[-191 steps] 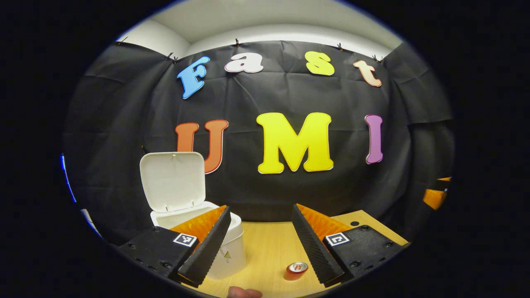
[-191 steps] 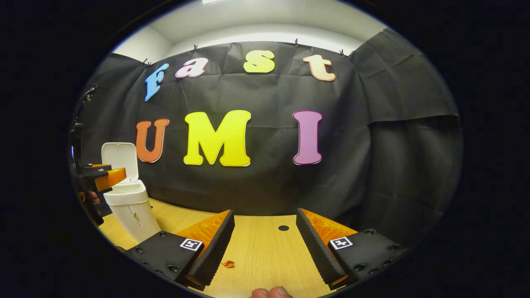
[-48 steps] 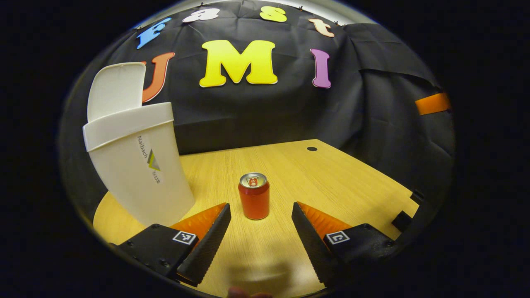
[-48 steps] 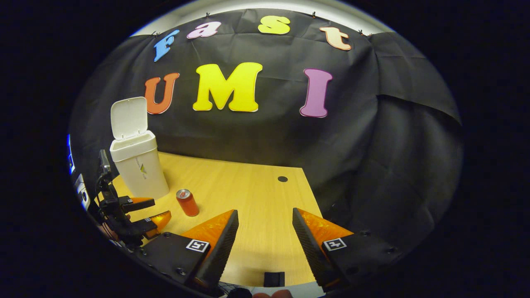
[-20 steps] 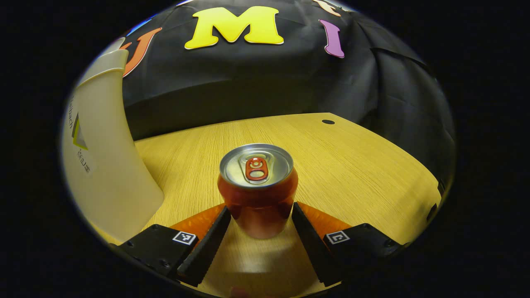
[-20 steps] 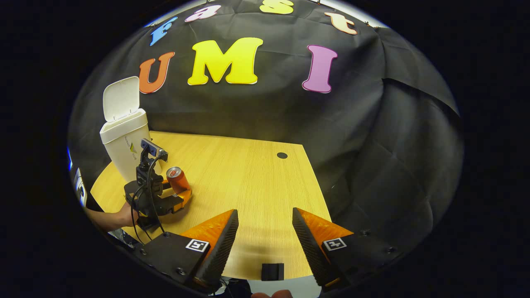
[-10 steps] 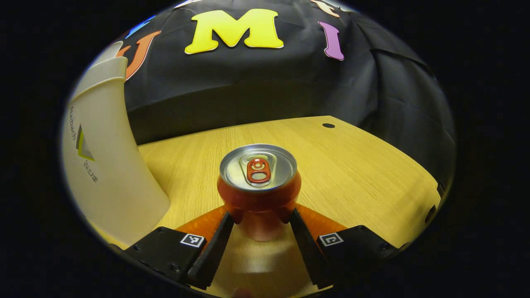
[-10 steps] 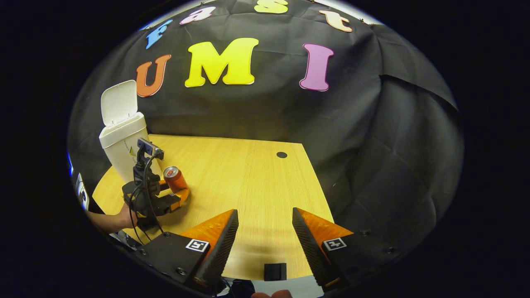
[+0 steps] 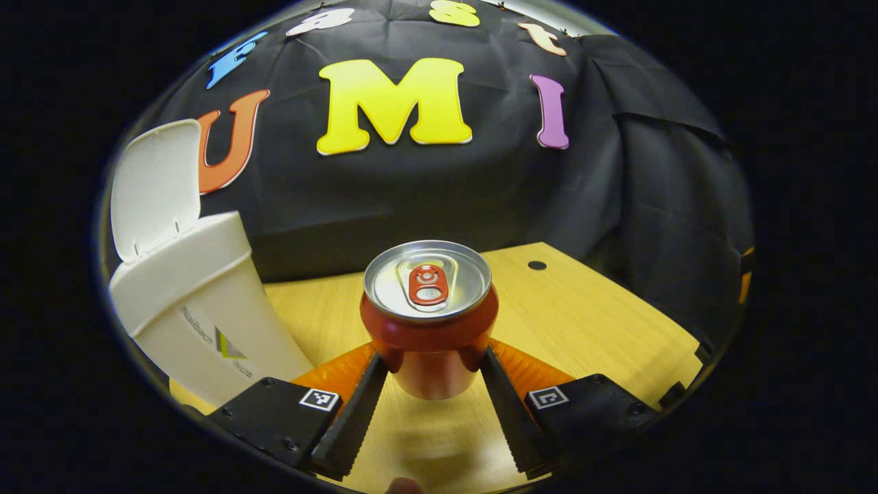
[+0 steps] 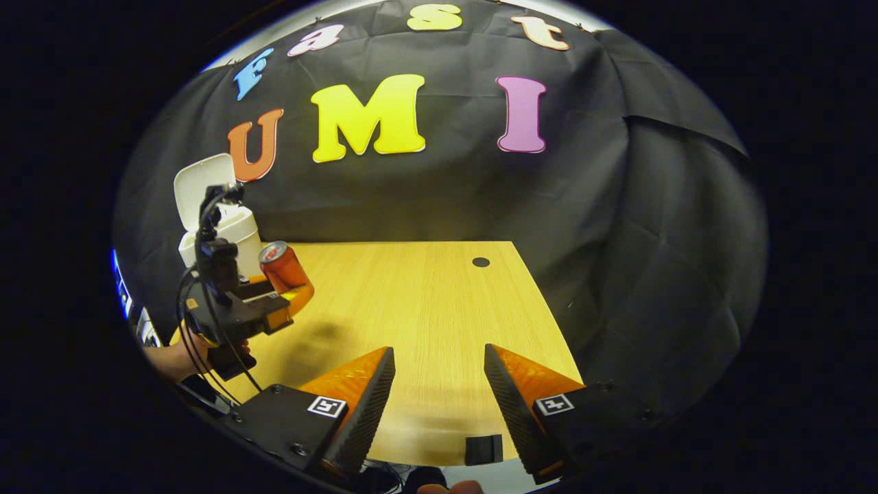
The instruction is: Press the lid of the desktop garbage bin to open it, pick up the crumpled paper on the desktop and throw it into the bin, then pick up the pop can on the desktop and drop it into the bin, and finally close the garbage bin lid.
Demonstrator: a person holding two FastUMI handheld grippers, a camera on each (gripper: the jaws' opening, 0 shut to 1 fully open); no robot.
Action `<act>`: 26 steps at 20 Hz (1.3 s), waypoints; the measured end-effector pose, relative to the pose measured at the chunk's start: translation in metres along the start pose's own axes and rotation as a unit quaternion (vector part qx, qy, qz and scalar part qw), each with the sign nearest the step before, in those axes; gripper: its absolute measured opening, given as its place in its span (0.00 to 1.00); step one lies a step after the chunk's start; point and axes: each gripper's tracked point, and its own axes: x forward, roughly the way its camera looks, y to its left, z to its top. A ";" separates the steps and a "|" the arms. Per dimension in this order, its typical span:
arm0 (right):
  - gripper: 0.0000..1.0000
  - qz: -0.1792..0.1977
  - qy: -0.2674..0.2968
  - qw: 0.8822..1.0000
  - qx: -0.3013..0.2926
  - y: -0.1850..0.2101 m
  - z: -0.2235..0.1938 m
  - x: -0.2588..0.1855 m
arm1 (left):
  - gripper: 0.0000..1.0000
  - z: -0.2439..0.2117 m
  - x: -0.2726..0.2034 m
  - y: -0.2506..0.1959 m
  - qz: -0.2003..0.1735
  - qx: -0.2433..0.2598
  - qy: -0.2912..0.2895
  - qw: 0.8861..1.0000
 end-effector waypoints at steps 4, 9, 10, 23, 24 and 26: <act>0.84 -0.006 -0.026 0.999 0.023 -0.010 0.013 -0.005 | 0.84 0.070 -0.014 0.036 0.026 -0.003 -0.049 0.998; 0.84 0.005 -0.039 0.998 0.040 -0.007 0.028 0.003 | 0.84 0.116 -0.021 0.104 0.085 -0.021 -0.080 0.993; 0.84 0.006 -0.040 0.998 0.043 -0.005 0.030 0.004 | 0.84 0.121 -0.023 0.118 0.098 -0.029 -0.083 0.991; 0.84 0.078 -0.014 0.997 0.014 0.058 0.038 0.026 | 0.85 0.079 -0.041 0.260 0.236 -0.056 -0.052 0.969; 0.84 0.084 -0.012 0.996 0.006 0.062 0.037 0.026 | 0.85 0.074 -0.041 0.263 0.240 -0.060 -0.047 0.968; 0.84 0.096 -0.006 0.995 -0.002 0.068 0.034 0.025 | 0.87 0.068 -0.044 0.271 0.251 -0.068 -0.048 0.964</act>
